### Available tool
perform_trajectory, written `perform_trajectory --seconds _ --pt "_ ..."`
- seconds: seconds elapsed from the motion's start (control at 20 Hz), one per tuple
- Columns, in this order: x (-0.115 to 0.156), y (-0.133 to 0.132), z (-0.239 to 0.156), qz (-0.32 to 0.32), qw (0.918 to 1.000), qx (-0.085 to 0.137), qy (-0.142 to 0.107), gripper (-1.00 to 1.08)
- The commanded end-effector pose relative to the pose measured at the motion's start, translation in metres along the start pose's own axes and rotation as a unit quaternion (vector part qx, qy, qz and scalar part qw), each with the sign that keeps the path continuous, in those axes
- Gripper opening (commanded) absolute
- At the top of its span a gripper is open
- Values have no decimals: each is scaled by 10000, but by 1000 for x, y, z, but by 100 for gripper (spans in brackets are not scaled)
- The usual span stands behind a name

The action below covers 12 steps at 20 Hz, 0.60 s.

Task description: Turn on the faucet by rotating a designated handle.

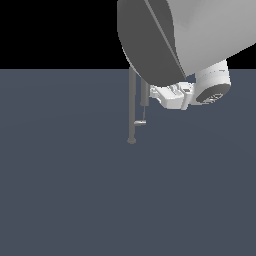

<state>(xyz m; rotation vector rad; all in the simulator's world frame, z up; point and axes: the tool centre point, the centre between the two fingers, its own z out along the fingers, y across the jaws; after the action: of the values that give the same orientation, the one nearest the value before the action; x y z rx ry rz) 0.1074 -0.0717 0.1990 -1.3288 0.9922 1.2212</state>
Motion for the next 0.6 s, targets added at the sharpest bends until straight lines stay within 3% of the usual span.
perform_trajectory --seconds 0.0,0.55 --pt "15 0 8 187 9998 -55 41 -100" --pt "35 0 20 441 9989 -139 103 -100"
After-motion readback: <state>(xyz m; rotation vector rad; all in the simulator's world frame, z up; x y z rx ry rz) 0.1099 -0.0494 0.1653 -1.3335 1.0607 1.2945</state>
